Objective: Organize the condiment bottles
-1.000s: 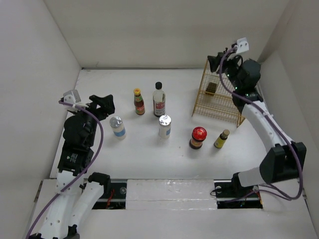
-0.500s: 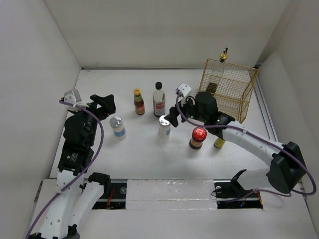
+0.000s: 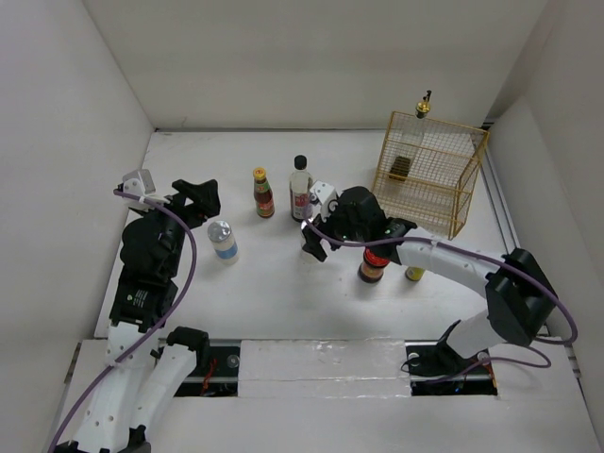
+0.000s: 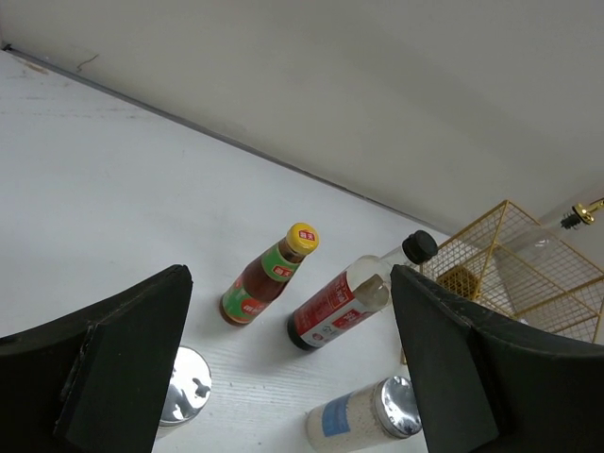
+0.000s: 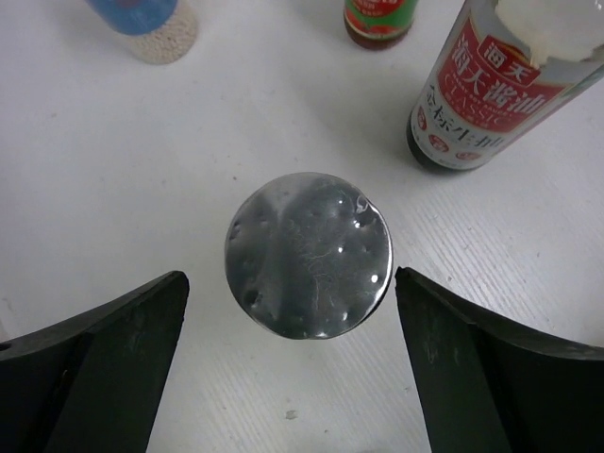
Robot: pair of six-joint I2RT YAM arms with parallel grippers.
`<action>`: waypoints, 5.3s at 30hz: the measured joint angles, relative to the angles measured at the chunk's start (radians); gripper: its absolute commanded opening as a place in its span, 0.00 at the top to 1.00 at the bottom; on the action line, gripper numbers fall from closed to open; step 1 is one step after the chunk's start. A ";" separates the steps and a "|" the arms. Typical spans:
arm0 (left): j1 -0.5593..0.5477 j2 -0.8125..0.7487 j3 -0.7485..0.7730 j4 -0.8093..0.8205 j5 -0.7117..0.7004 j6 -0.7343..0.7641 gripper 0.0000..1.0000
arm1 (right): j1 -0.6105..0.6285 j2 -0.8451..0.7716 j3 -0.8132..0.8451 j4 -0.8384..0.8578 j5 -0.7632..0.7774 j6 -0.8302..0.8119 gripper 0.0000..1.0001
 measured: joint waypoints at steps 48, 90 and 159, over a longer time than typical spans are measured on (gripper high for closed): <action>0.000 -0.011 0.000 0.002 0.033 0.000 0.18 | -0.845 -0.097 0.360 0.140 0.115 0.066 0.61; 0.000 0.008 0.000 0.002 0.037 0.000 0.18 | -0.822 0.177 0.272 0.171 0.140 0.142 0.22; 0.000 -0.025 0.000 0.003 0.040 0.000 0.21 | -0.307 -0.018 0.311 0.227 0.024 0.081 0.92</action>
